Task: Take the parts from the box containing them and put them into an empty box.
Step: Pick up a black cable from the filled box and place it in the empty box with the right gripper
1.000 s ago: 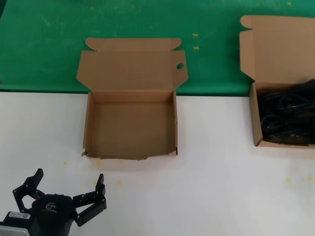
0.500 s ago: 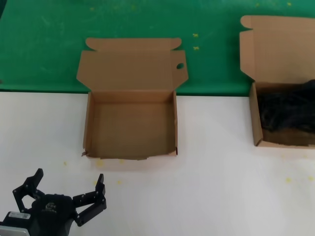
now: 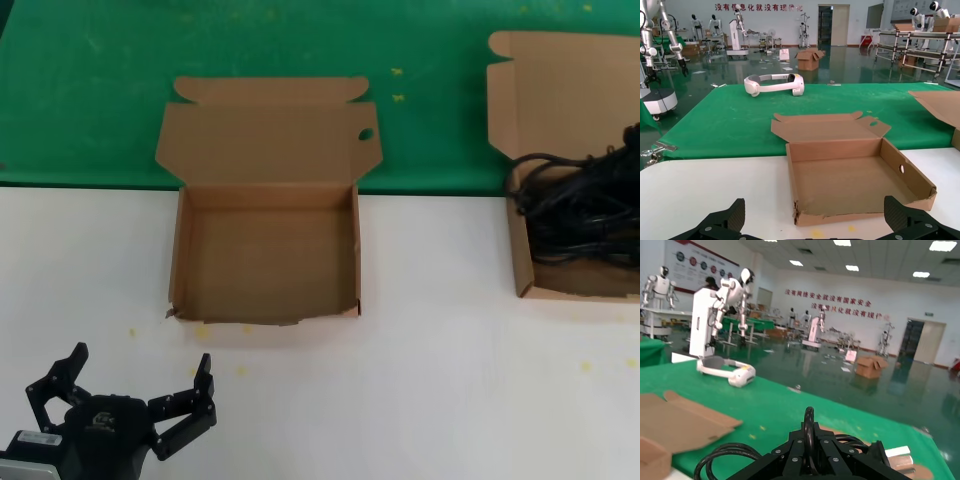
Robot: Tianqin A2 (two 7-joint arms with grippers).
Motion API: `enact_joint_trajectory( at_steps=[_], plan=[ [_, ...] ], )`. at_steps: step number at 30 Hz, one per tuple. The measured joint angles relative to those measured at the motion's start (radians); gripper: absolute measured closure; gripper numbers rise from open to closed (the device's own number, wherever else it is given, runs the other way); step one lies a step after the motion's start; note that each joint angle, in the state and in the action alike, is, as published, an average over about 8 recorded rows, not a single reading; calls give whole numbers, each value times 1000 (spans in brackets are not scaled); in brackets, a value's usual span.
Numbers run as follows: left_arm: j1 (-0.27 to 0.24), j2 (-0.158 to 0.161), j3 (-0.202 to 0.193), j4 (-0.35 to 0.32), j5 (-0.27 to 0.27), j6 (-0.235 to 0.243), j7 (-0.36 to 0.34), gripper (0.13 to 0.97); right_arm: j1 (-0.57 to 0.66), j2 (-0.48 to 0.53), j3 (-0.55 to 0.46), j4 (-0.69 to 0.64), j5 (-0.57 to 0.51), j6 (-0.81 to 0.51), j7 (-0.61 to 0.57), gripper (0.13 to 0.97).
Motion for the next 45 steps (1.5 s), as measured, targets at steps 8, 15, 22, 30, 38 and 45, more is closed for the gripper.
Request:
enact_joint_trajectory(
  at_steps=[8, 15, 22, 30, 38, 45],
  plan=[
    [0, 0, 0, 0, 0, 0, 0, 132, 20, -12, -80, 73, -41, 17, 45, 935],
    [0, 0, 0, 0, 0, 0, 0, 132, 85, -75, -166, 41, -77, 9, 40, 935],
    [0, 0, 0, 0, 0, 0, 0, 132, 155, -169, -227, -56, -97, -13, -16, 935],
    [0, 0, 0, 0, 0, 0, 0, 132, 227, -263, -255, -209, -98, -47, -88, 935],
    [0, 0, 0, 0, 0, 0, 0, 132, 299, -334, -246, -373, -88, -79, -184, 935],
    [0, 0, 0, 0, 0, 0, 0, 132, 363, -380, -244, -524, -62, -115, -270, 935]
  ],
)
